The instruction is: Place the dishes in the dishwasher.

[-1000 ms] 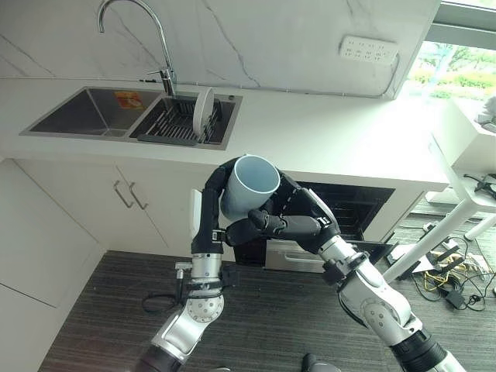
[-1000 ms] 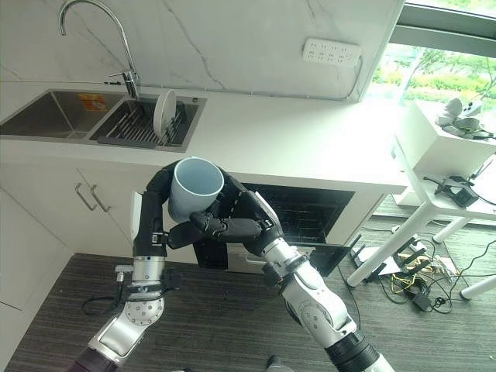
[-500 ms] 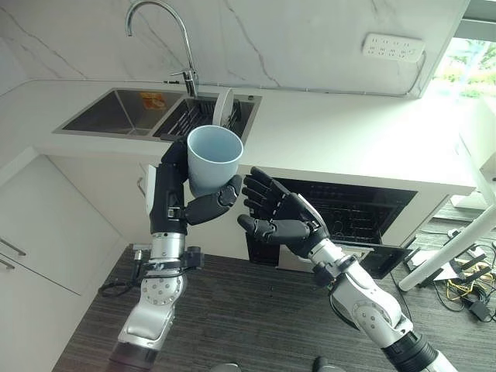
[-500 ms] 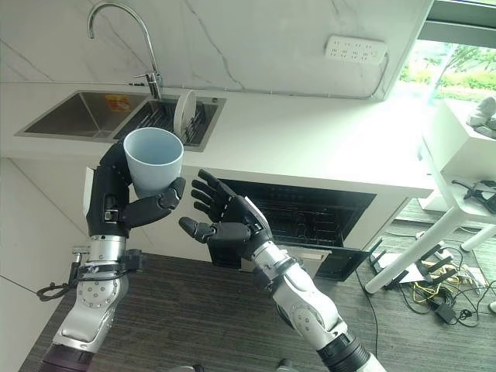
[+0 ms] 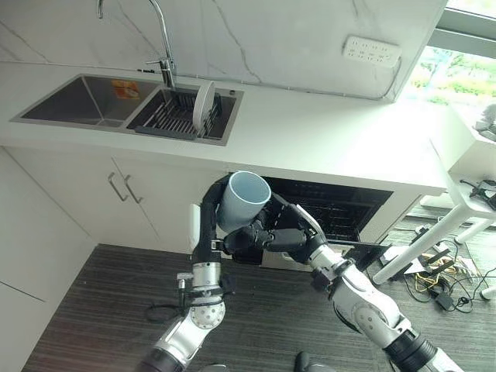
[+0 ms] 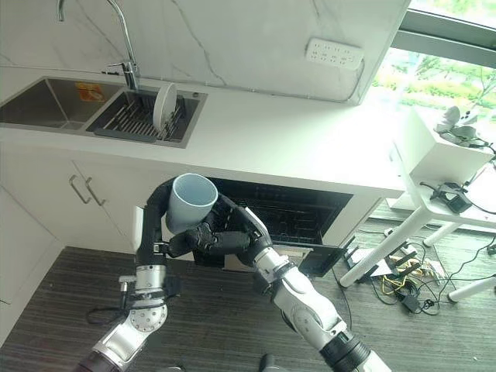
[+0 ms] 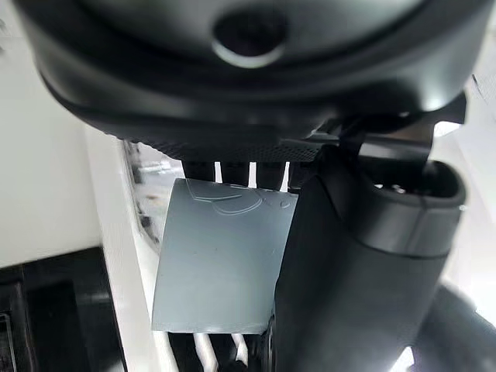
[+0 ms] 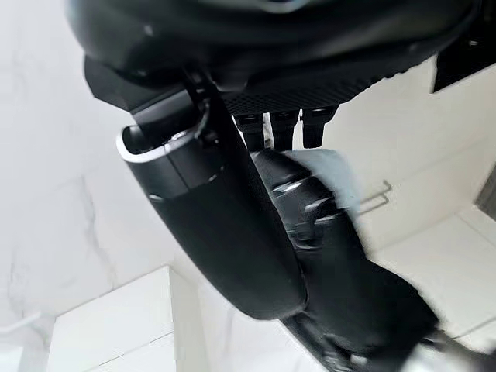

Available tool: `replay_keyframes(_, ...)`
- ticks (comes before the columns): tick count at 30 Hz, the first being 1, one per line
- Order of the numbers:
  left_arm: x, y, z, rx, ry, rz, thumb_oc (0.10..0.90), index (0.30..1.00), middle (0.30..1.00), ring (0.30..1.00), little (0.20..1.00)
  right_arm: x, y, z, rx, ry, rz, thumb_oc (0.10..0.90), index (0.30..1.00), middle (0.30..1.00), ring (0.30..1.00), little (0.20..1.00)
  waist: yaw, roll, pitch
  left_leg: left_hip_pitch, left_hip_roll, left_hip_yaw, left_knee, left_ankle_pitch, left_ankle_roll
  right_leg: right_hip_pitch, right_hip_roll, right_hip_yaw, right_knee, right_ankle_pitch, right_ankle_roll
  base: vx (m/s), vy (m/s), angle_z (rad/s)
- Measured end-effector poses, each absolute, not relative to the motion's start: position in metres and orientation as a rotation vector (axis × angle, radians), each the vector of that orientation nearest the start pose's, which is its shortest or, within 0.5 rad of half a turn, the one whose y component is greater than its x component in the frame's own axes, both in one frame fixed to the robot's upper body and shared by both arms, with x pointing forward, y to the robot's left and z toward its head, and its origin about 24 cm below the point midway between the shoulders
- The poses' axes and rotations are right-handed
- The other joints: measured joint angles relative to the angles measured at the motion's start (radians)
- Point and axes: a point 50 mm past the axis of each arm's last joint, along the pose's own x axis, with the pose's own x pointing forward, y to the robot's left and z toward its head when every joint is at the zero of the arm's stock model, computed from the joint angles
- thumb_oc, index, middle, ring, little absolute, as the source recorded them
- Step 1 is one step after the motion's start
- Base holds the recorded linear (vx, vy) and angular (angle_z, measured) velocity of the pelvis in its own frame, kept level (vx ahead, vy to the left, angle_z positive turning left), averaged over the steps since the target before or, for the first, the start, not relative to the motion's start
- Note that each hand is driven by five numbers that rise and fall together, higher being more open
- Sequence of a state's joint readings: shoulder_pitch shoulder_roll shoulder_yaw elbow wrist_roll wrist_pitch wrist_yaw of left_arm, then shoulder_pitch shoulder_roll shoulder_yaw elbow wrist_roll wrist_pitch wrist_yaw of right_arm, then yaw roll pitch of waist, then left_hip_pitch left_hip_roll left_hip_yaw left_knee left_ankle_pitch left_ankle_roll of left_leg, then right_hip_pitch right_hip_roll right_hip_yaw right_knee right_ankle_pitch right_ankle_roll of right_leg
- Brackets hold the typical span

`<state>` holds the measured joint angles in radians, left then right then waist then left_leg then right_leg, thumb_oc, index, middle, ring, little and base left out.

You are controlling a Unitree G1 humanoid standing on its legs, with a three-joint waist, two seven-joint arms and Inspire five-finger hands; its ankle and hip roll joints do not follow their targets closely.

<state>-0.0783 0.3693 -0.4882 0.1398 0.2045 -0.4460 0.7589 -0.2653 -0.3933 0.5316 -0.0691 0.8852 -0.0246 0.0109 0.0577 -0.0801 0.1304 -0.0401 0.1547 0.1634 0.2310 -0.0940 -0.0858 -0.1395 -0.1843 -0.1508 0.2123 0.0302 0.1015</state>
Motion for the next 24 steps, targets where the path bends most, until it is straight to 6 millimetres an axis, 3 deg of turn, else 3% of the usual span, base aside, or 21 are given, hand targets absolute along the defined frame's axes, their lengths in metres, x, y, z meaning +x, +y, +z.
replay_keyframes(24, 0.2351, 0.1305, 0.0508, 0.332, -0.477, 0.104, 0.400, 0.300, 0.300, 0.300, 0.300, 0.2704, -0.0784, 0.0978, 0.490, -0.027, 0.569, 0.800, 0.900, 0.900, 0.900, 0.900, -0.002, 0.018, -0.004, 0.037, 0.000, 0.023, -0.023, 0.002, 0.001, 0.011, 0.001, 0.006, 0.003, -0.005, -0.012, 0.00, -0.001, -0.01)
